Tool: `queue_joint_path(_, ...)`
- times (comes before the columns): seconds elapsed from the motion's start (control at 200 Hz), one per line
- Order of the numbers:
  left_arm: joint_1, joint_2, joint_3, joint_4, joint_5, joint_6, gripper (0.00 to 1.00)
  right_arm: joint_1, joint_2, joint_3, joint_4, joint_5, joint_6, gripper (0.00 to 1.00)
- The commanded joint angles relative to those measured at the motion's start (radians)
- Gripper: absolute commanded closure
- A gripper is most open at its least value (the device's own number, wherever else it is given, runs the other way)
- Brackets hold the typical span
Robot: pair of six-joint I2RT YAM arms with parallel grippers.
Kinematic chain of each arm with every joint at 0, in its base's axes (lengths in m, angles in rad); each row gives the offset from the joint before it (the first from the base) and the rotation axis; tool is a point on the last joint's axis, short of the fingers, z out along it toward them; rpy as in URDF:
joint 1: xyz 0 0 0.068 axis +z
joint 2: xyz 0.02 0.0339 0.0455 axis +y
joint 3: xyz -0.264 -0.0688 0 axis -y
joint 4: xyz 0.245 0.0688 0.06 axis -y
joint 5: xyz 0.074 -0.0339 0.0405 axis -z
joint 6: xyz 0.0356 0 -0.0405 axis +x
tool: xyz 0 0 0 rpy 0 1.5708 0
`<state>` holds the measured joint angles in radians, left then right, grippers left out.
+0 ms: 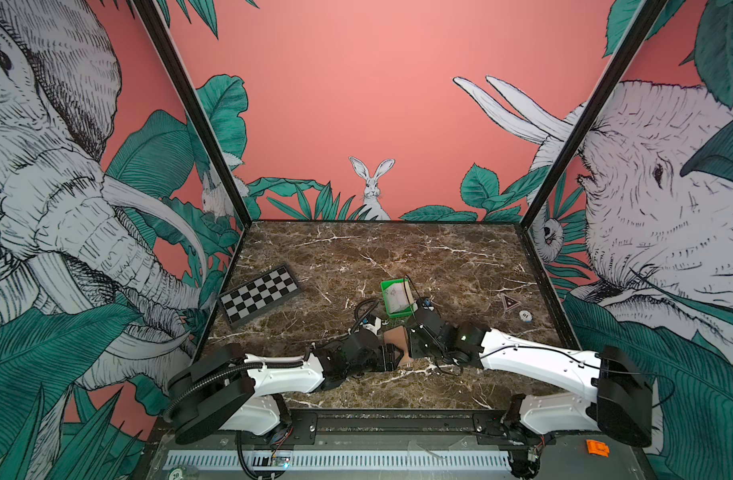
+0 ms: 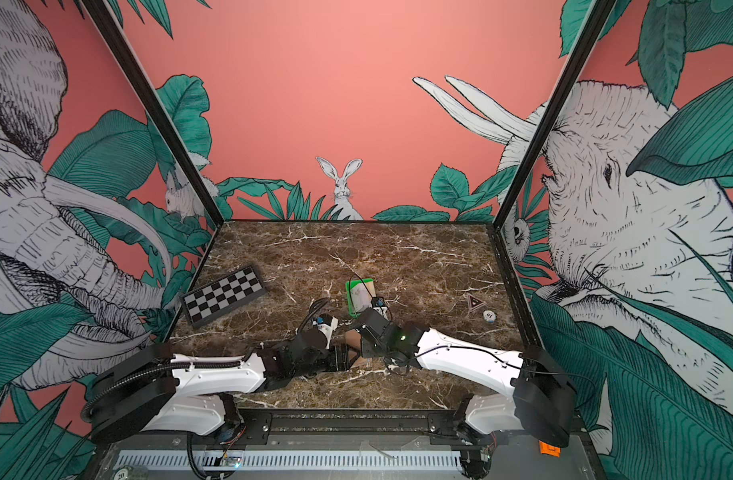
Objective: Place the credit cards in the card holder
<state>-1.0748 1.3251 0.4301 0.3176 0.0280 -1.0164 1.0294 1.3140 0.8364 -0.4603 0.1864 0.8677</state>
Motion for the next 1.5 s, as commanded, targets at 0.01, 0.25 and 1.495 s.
queue_joint_path(0.01,0.009,-0.023,0.024,0.008,0.030,0.019,0.16,0.015,-0.024,0.022,-0.014,0.025,-0.016,1.00)
queue_joint_path(0.25,0.009,-0.001,0.049,0.006,0.050,0.024,0.13,0.035,-0.040,0.040,-0.015,0.045,-0.030,1.00)
queue_joint_path(1.495,0.139,-0.083,0.063,-0.235,0.041,0.080,0.54,0.056,-0.024,0.018,-0.090,0.117,-0.039,1.00)
